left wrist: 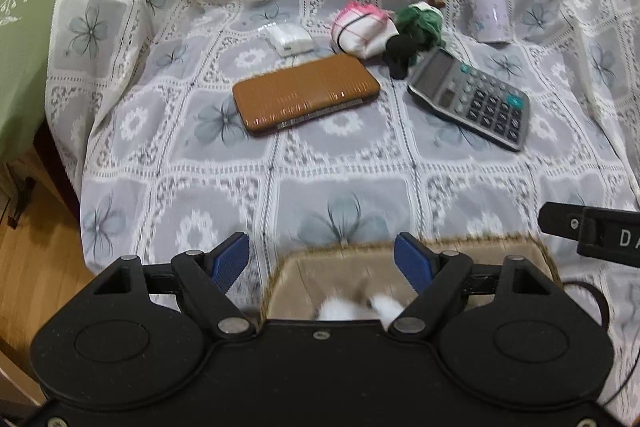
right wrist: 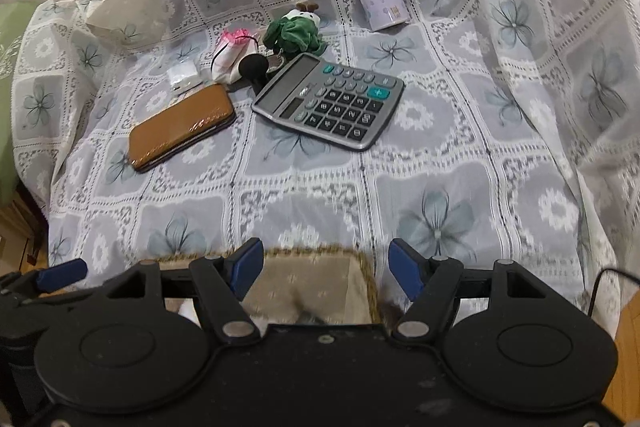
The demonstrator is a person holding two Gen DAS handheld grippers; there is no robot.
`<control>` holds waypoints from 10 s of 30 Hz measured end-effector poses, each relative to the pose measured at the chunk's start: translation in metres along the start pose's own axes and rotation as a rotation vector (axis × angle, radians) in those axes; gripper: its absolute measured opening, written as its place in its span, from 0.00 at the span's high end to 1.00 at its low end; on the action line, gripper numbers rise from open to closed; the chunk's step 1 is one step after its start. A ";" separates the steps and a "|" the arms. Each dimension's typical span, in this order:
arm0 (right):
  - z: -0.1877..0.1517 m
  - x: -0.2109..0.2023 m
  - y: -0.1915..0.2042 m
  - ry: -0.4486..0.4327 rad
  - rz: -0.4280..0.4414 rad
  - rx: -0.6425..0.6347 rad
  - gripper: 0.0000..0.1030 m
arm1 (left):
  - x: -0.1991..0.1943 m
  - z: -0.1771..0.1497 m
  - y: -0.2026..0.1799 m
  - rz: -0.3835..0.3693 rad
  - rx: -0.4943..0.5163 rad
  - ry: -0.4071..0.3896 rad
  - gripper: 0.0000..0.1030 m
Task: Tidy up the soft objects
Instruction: 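Withdraw both grippers from the basket toward the white packet and green plush, then grasp the white packet with the left gripper while the right gripper grasps the green plush frog, then carry the white packet and green plush toward the basket with both grippers, then lower the white packet into the basket and open the left gripper, then drop the green plush frog into the basket by opening the right gripper, then withdraw both grippers from the basket toward the pink towel and tape roll, then grasp the pink-edged towel bundle with the left gripper while the right gripper approaches the tape roll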
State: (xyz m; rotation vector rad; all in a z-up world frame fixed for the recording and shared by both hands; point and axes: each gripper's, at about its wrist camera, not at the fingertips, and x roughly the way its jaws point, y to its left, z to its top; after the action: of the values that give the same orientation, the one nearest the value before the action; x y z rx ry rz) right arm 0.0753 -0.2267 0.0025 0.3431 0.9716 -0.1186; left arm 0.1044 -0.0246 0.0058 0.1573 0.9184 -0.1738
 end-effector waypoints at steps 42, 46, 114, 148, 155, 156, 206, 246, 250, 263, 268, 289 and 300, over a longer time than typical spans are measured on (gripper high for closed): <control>0.214 0.188 0.031 -0.188 0.009 0.017 0.30 | 0.174 0.189 0.045 0.071 -0.045 -0.077 0.20; 0.222 0.207 0.040 -0.167 0.018 0.010 0.28 | 0.187 0.197 0.045 0.061 -0.052 -0.062 0.20; 0.073 -0.012 -0.005 -0.247 0.158 0.051 0.46 | -0.012 0.063 -0.014 -0.118 0.010 -0.120 0.52; -0.092 -0.087 -0.018 -0.153 0.180 0.105 0.45 | -0.051 -0.078 -0.045 -0.176 0.013 0.041 0.52; -0.101 -0.085 -0.015 -0.133 0.172 0.093 0.45 | -0.052 -0.080 -0.044 -0.161 0.014 0.036 0.49; -0.101 -0.084 -0.014 -0.129 0.174 0.093 0.45 | -0.052 -0.081 -0.044 -0.159 0.014 0.036 0.44; -0.101 -0.085 -0.011 -0.115 0.168 0.041 0.38 | -0.060 -0.084 -0.020 -0.048 -0.082 -0.003 0.35; 0.005 -0.007 0.004 -0.107 0.079 -0.025 0.39 | 0.008 0.001 -0.022 0.016 0.035 -0.041 0.34; 0.027 0.011 0.012 -0.112 0.071 -0.052 0.39 | 0.025 0.015 -0.022 0.025 0.041 -0.043 0.34; 0.098 0.076 0.039 -0.139 0.053 -0.155 0.39 | 0.072 0.051 -0.013 0.032 0.025 -0.012 0.34; 0.120 0.103 0.052 -0.133 0.051 -0.199 0.39 | 0.092 0.057 -0.012 0.029 0.021 0.021 0.34; 0.195 0.180 0.045 -0.187 -0.093 -0.272 0.39 | 0.106 0.069 -0.010 0.012 0.019 0.010 0.26; 0.203 0.176 0.019 -0.202 -0.083 -0.181 0.39 | 0.117 0.136 -0.010 0.029 0.115 -0.115 0.26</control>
State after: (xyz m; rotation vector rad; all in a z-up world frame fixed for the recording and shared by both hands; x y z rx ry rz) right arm 0.3388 -0.2682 -0.0343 0.1215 0.7893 -0.1372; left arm 0.2774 -0.0721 -0.0069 0.2642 0.7915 -0.2064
